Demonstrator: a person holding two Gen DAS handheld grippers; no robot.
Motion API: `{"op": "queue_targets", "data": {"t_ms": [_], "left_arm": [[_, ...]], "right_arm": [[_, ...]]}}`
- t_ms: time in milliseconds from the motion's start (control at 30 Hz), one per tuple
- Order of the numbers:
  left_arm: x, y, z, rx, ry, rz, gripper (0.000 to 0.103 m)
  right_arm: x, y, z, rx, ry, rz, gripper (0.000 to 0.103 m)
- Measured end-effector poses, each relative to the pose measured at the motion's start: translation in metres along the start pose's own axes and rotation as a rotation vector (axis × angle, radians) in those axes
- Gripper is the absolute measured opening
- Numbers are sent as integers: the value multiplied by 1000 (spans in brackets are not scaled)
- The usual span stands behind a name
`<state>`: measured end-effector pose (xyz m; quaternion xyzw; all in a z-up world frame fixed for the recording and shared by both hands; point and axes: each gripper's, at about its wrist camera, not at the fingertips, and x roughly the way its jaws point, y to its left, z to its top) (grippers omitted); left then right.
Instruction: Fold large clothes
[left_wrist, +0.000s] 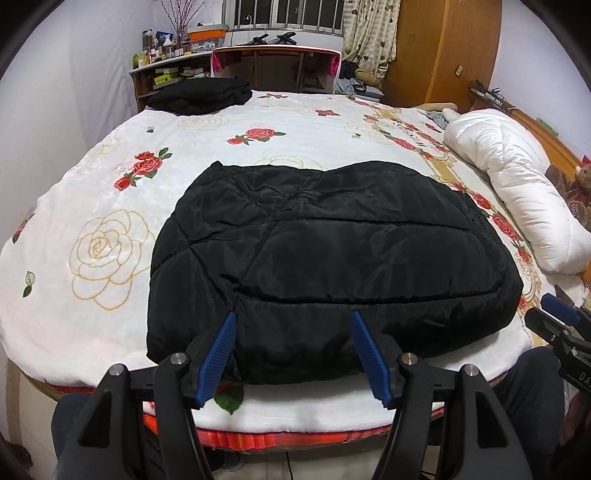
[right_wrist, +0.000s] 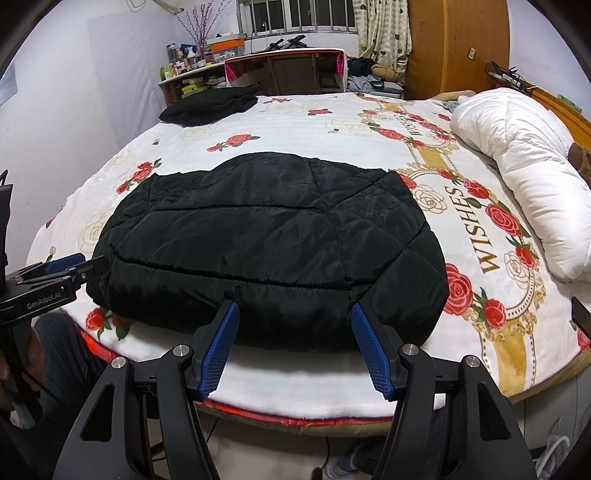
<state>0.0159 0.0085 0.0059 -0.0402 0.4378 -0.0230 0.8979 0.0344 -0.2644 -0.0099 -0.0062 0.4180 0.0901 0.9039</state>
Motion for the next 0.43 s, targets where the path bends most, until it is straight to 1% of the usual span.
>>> {"op": "queue_targets", "data": {"t_ms": [100,167,200,233,433], "left_arm": [[1,0,0,-3,7,-7,67],[4,0,-1,-4,18,4,68],[5,-1,-1,-3,24,16,74],[5,-1,-2,1,22,27,76],[3,-3,-3,9,13,18,76]], "right_arm": [[0,0,0,-1,2,0,64],[0,1,0,-2,6,-1,64],[0,1,-1,-2,7,-2,64],[0,2,-1,-2,7,-3,64],[0,2,-2,-4,4,-3,64]]}}
